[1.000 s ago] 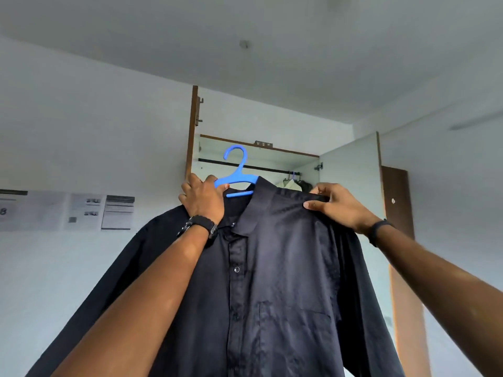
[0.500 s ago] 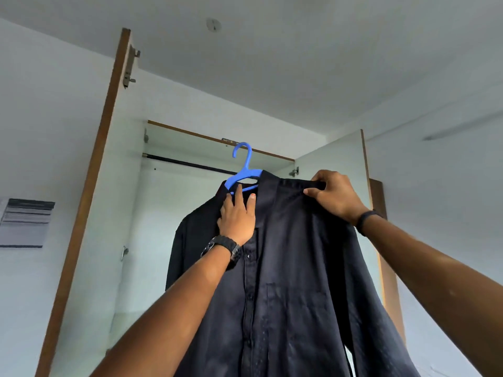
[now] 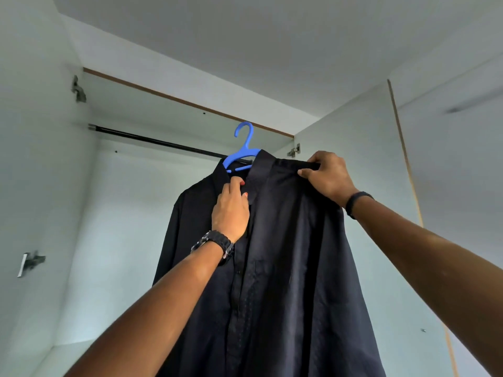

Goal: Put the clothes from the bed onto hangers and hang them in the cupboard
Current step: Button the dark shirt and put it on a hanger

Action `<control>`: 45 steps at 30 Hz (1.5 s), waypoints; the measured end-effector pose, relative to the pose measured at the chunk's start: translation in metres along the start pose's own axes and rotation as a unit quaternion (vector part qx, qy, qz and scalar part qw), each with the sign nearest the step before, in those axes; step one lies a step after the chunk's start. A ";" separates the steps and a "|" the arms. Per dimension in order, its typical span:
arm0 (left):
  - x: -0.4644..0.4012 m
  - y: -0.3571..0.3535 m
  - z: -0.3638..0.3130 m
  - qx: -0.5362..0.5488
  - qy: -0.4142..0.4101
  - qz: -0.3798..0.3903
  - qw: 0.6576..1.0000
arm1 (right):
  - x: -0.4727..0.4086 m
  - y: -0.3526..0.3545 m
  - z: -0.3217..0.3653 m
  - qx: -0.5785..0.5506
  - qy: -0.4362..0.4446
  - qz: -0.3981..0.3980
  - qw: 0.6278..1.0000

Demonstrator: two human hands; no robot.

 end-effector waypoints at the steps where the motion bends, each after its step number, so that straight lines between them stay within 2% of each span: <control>1: -0.008 -0.024 0.013 -0.014 0.003 0.010 1.000 | -0.011 -0.017 -0.015 -0.002 0.004 0.001 1.000; 6: -0.056 -0.125 0.066 -0.076 0.032 0.076 0.994 | -0.071 -0.090 -0.078 -0.007 0.022 0.001 1.000; 12: -0.094 -0.227 0.123 -0.105 0.055 0.117 0.986 | -0.119 -0.175 -0.157 -0.026 0.008 -0.016 0.999; 24: -0.162 -0.411 0.290 -0.064 0.038 0.143 0.987 | -0.202 -0.372 -0.283 -0.009 -0.003 -0.078 0.997; 34: -0.267 -0.521 0.392 -0.031 0.030 0.151 0.988 | -0.323 -0.499 -0.334 -0.038 0.013 -0.159 0.986; 38: -0.295 -0.546 0.402 0.042 0.043 0.134 0.989 | -0.352 -0.537 -0.346 -0.046 0.032 -0.179 0.982; 42: -0.311 -0.565 0.401 0.099 0.045 0.164 0.980 | -0.377 -0.572 -0.358 -0.048 0.035 -0.185 0.981; 45: -0.311 -0.579 0.403 0.084 0.024 0.191 0.978 | -0.390 -0.595 -0.361 -0.051 0.042 -0.181 0.981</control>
Point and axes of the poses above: each hand's wrist, its own x-axis away from the middle knuckle, its own y-axis out of the back of the hand, z = x × y, the point moved 4 cm from there along -x, towards the middle knuckle, and after that the axes turned 6 degrees about -z, right-handed, at the moved point
